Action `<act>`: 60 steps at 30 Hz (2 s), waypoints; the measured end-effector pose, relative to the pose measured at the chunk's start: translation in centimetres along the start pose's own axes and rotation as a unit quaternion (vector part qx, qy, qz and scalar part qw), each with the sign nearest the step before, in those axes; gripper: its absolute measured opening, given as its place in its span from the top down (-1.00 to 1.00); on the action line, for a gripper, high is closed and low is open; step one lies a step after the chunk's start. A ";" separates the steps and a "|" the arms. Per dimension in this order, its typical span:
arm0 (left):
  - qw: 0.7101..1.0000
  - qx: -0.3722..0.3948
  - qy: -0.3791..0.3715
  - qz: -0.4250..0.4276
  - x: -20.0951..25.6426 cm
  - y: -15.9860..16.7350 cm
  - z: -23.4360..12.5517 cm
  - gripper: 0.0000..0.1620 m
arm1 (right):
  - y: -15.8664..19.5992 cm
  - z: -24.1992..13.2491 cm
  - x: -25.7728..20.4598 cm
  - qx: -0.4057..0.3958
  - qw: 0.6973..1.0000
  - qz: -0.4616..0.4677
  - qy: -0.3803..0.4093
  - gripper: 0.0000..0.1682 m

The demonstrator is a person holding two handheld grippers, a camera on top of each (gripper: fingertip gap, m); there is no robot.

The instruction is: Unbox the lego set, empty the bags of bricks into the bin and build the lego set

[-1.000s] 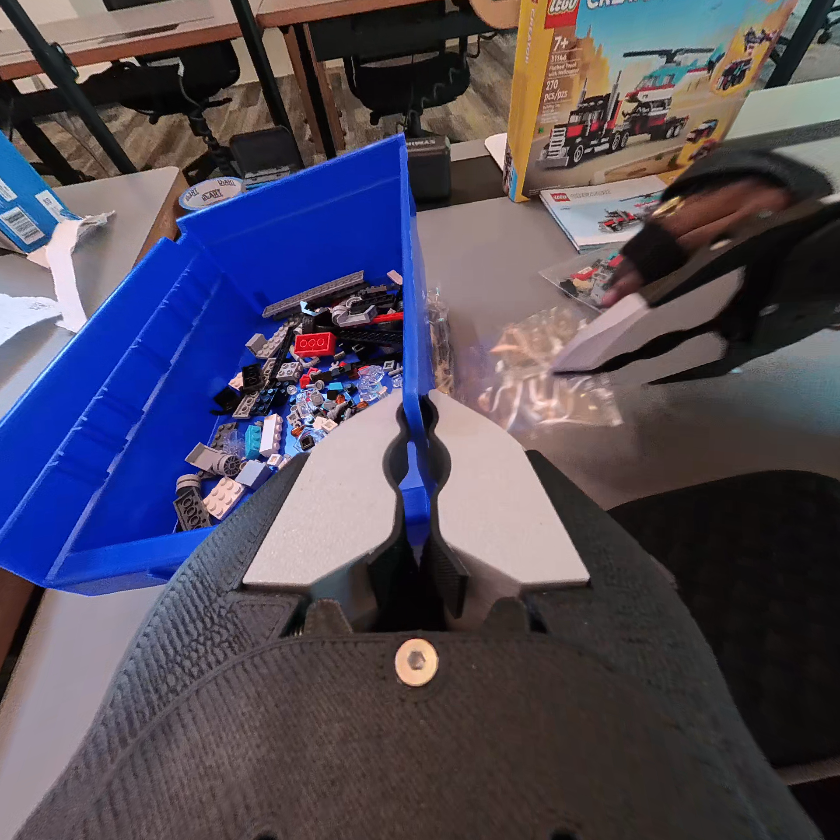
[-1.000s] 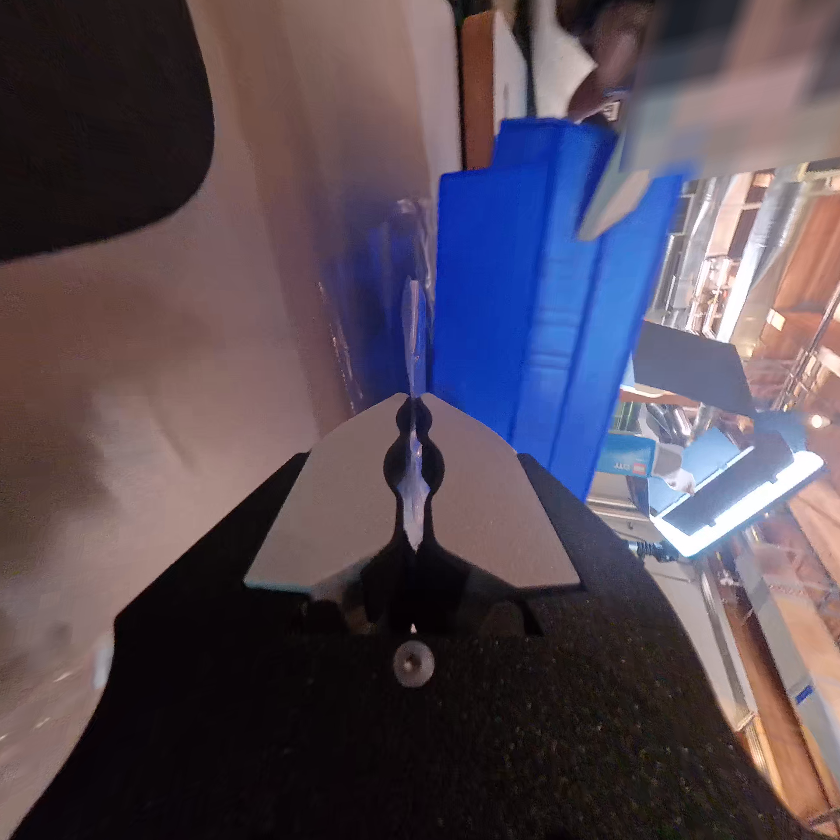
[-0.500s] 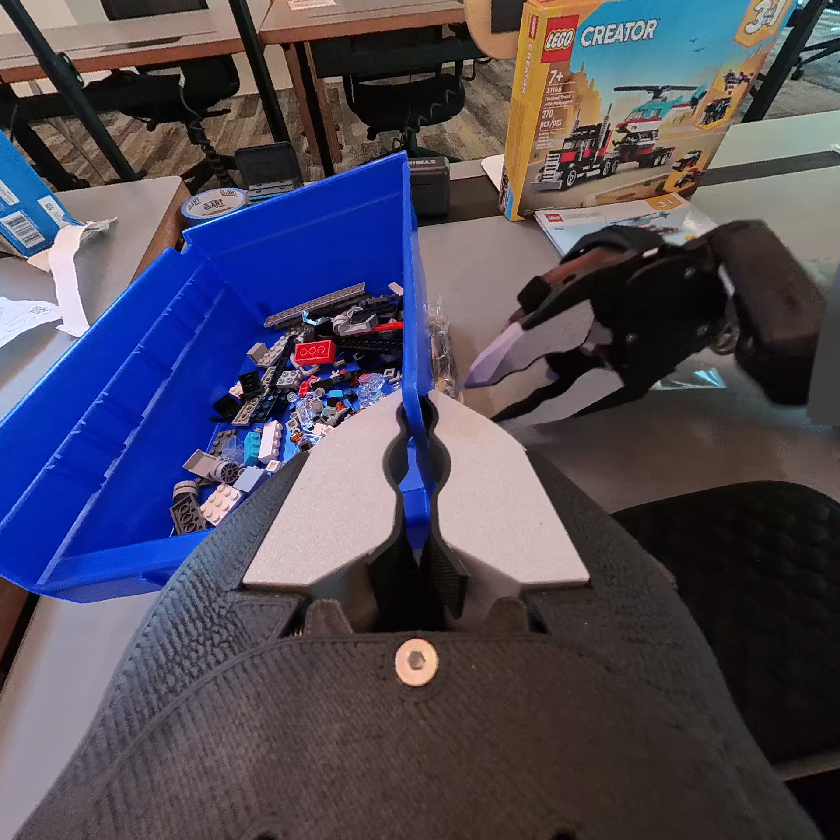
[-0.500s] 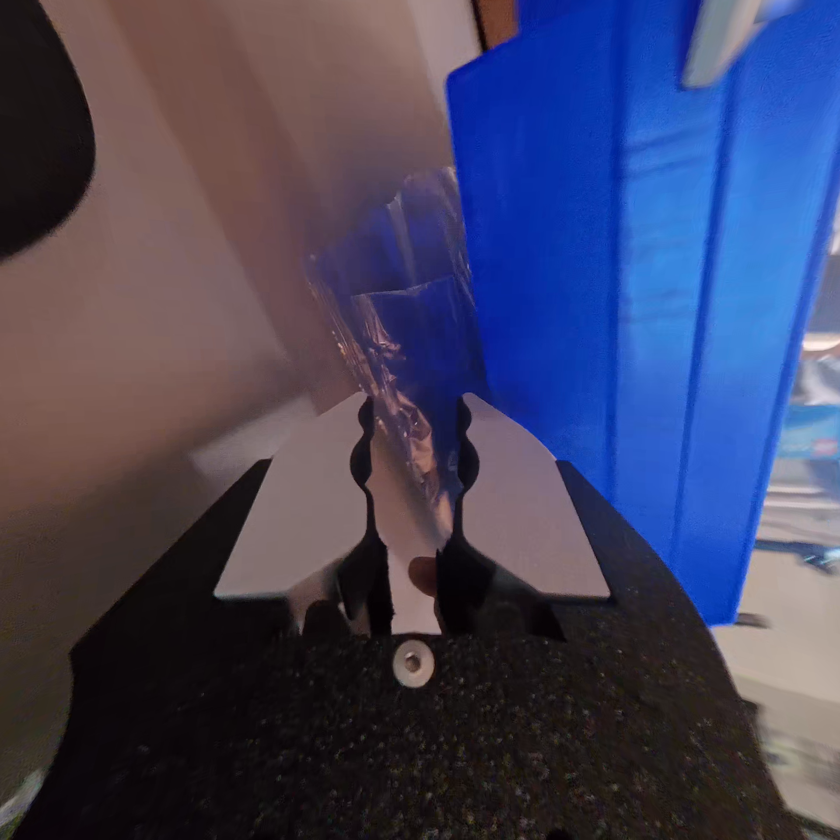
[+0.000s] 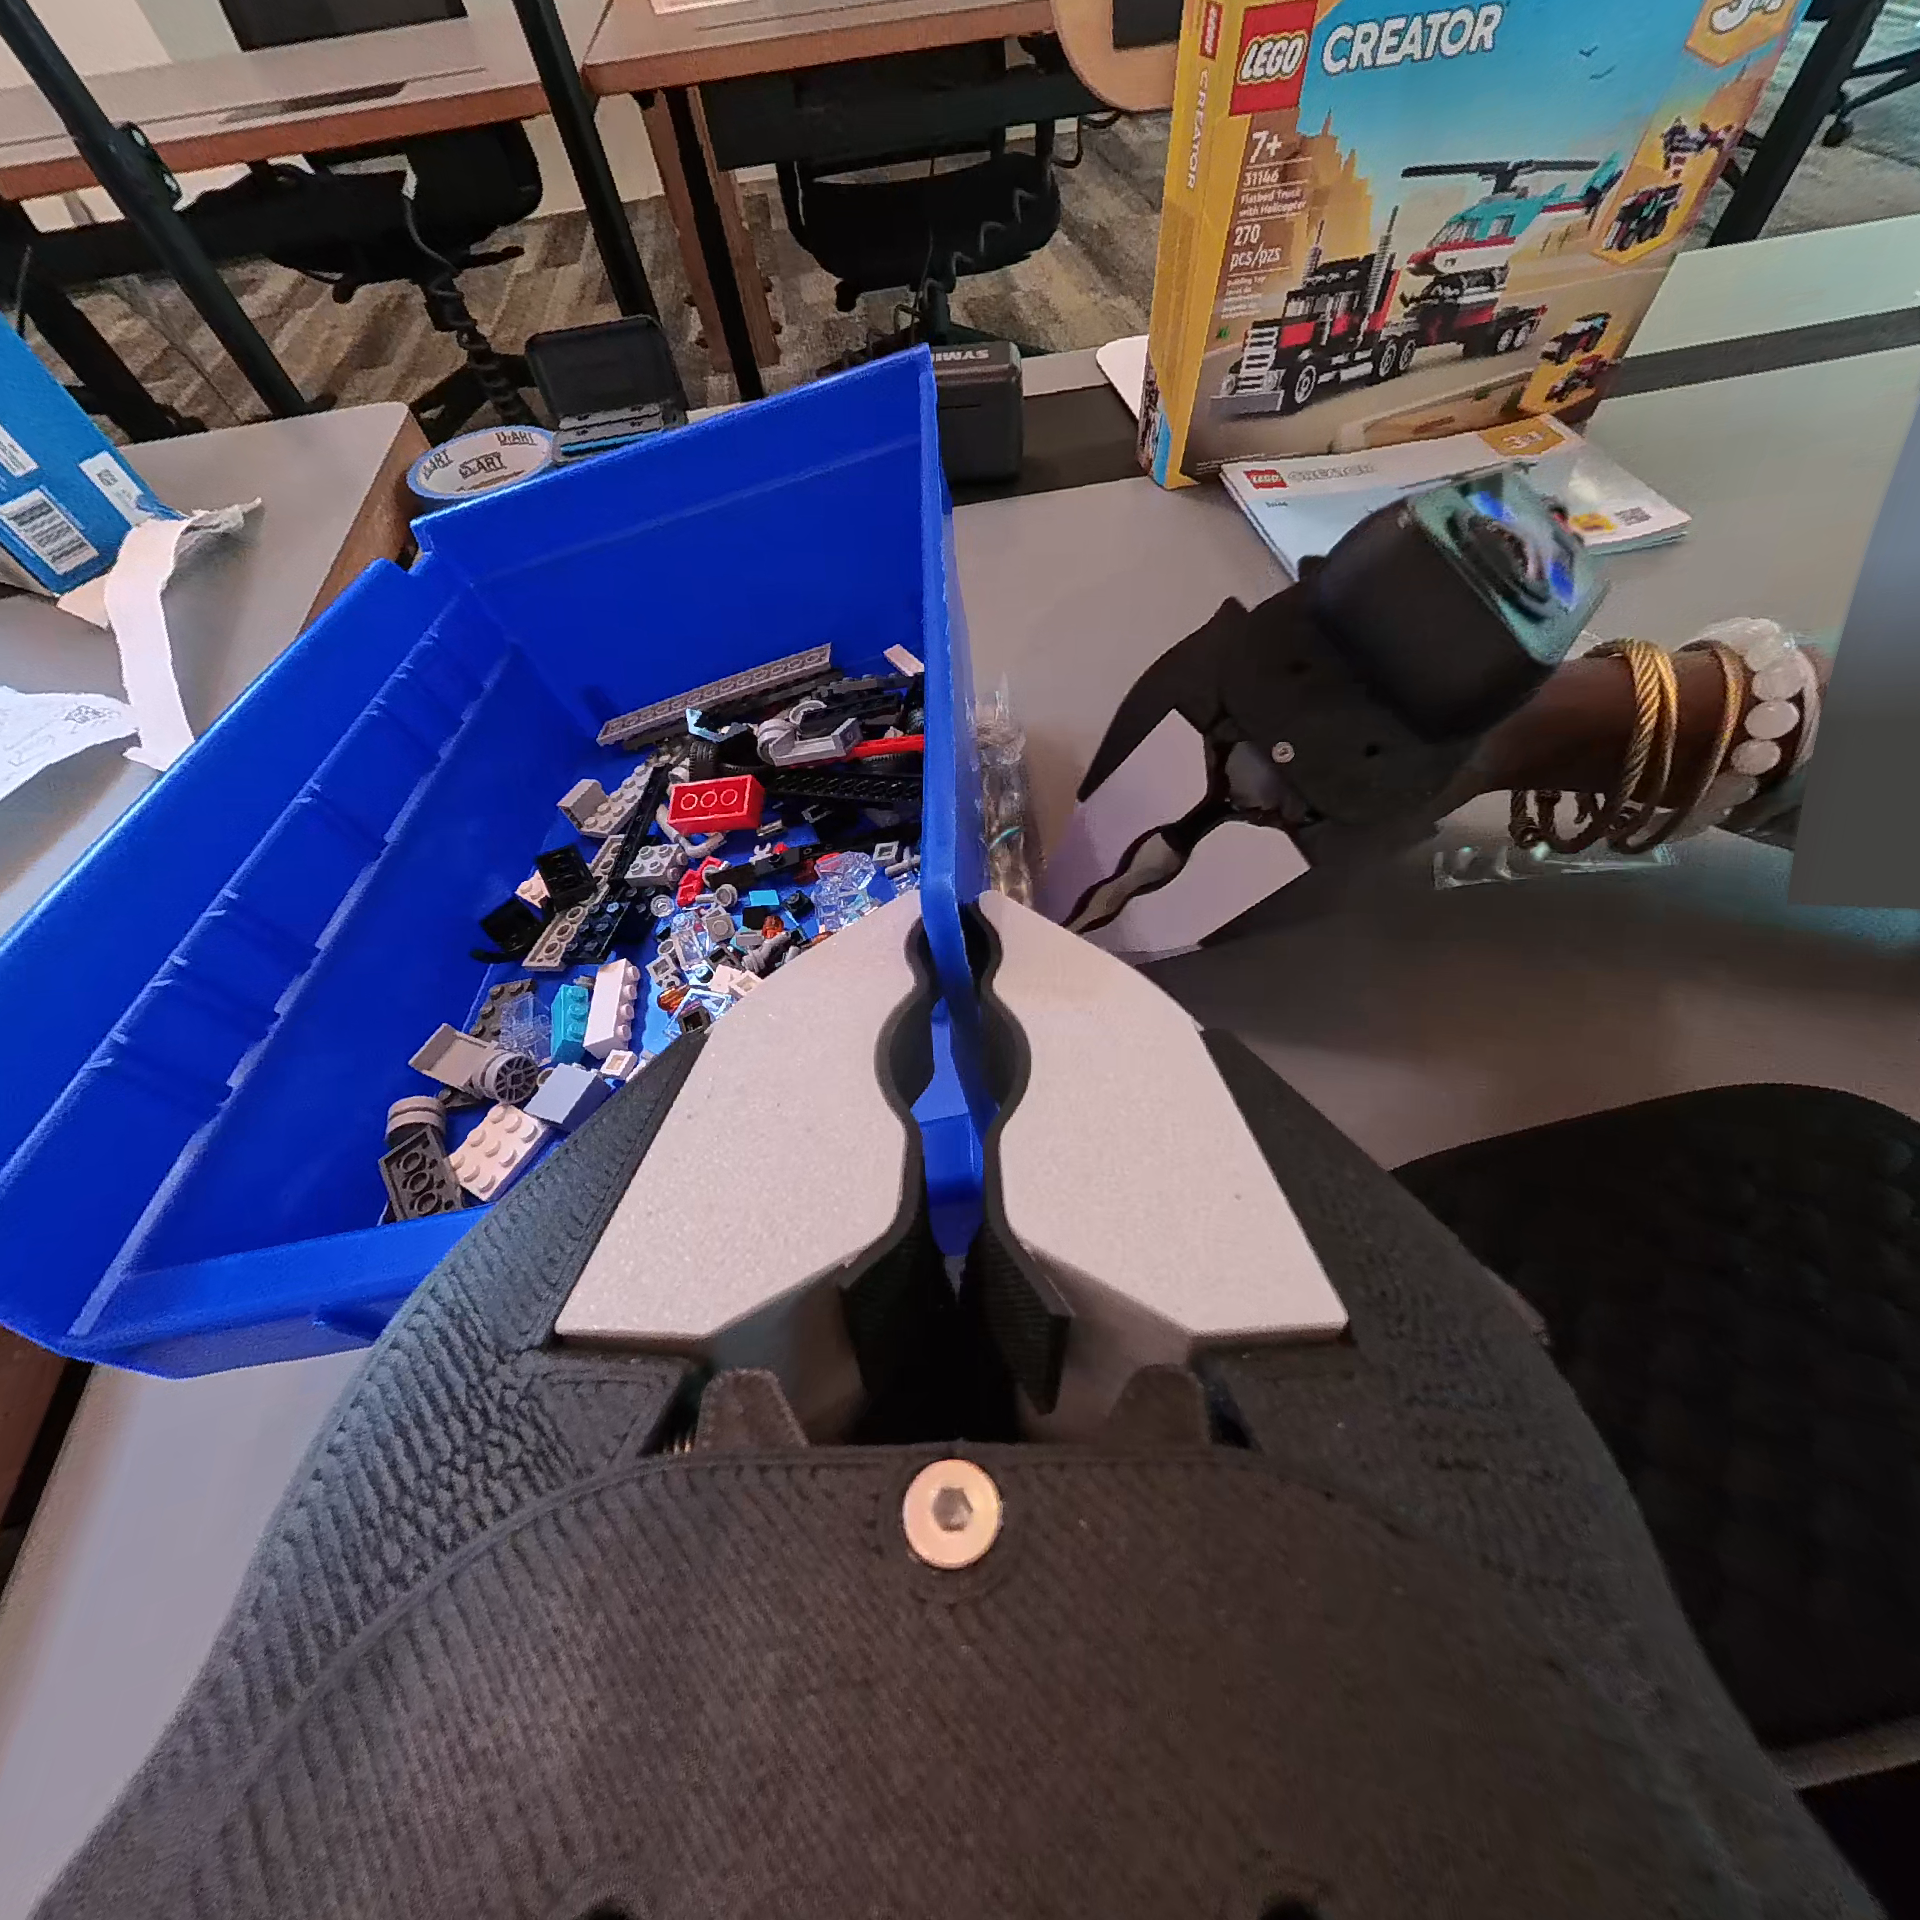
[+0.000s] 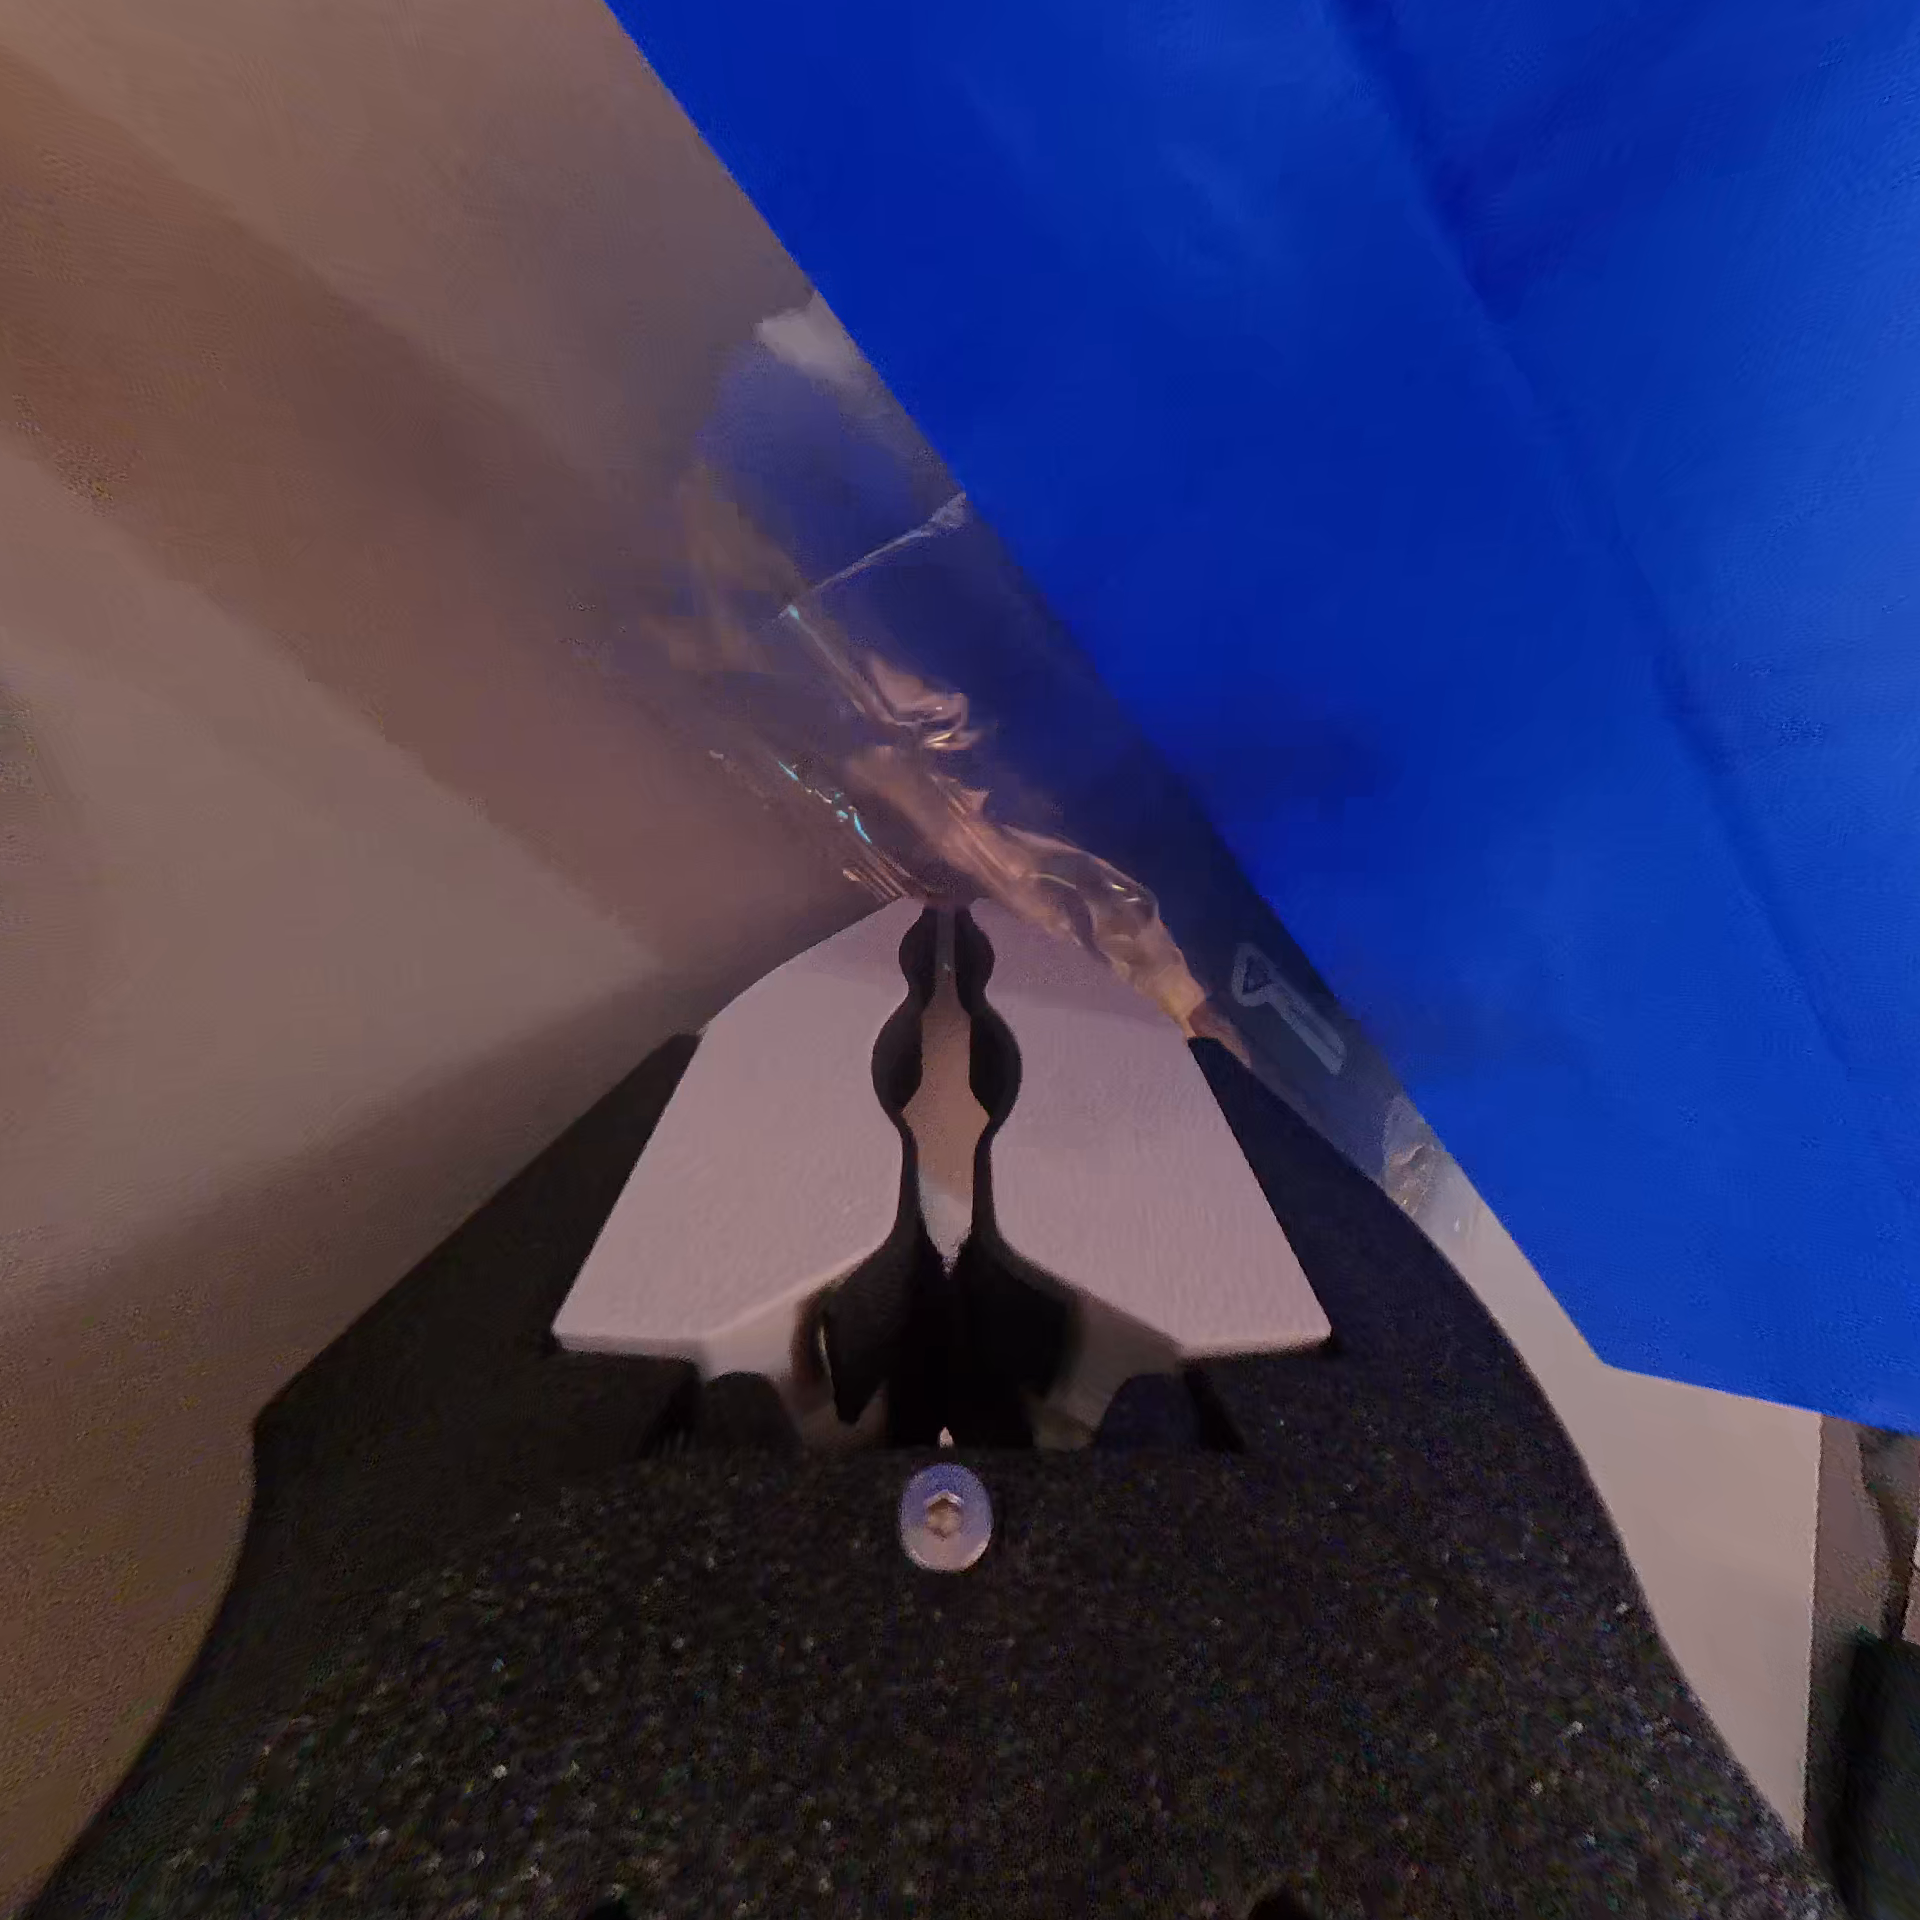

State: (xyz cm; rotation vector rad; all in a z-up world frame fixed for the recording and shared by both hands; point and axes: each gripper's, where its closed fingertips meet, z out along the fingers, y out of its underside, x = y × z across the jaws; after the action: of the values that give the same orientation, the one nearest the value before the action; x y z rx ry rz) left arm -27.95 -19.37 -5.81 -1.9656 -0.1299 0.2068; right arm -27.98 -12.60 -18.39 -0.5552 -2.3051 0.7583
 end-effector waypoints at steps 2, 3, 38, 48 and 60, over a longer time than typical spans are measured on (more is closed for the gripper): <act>1.000 0.000 0.000 0.001 0.1 0.0 0.1 0.97 | -0.3 0.4 0.1 0.002 1.000 -0.002 0.005 0.96; 1.000 0.000 -0.001 0.002 0.2 0.1 0.1 0.97 | -0.5 0.6 0.2 0.002 1.000 -0.003 0.008 0.97; 0.994 -0.033 -0.059 0.081 3.8 3.4 -0.3 0.54 | 4.5 -19.9 -5.1 -0.015 0.946 0.319 0.049 0.56; 0.993 0.023 0.017 0.118 9.8 0.1 0.2 0.58 | 6.7 -14.8 -11.6 -0.088 0.924 0.372 0.002 0.59; 0.989 0.009 0.104 0.102 14.4 0.7 2.6 0.60 | 7.0 -19.1 -9.0 -0.041 0.919 0.386 0.071 0.95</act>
State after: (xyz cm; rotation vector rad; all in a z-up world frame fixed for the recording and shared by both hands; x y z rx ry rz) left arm -14.36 -14.59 -8.66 -1.9681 0.2095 0.1335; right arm -7.25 -5.36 -14.85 -1.5524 -1.9557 0.9259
